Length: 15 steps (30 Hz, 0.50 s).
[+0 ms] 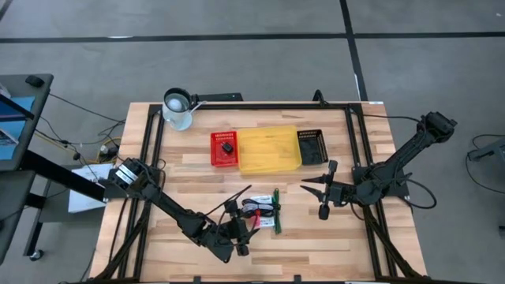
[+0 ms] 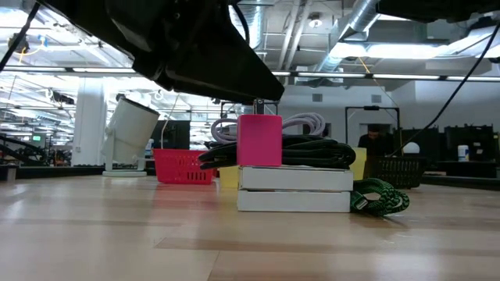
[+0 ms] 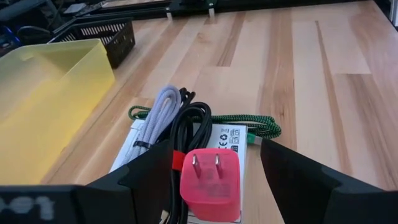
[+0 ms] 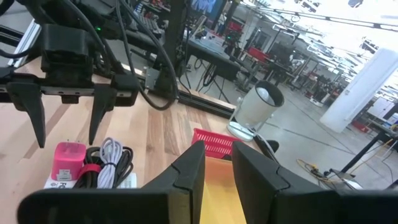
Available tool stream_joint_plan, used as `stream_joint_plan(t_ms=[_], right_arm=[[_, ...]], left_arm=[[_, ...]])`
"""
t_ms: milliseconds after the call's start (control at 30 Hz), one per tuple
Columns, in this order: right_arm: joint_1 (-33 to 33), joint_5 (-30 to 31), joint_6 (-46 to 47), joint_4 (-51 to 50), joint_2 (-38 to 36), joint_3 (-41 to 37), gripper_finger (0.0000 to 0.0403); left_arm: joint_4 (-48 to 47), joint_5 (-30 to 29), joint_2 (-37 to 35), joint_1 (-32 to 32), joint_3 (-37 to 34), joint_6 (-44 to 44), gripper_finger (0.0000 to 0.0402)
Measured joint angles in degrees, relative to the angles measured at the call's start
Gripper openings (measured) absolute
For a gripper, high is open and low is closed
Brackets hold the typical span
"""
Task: Pick and place items into bin
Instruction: Put the pink charger adapter into the red bin
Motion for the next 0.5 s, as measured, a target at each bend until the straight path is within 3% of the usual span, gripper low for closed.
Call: stream_joint_plan(t_ms=[500], right_arm=[[0.0,0.0,0.0,0.0,0.0,0.0,0.0077]], left_arm=[[0.0,-0.9,0.1,0.5,0.0,0.5,0.0235]])
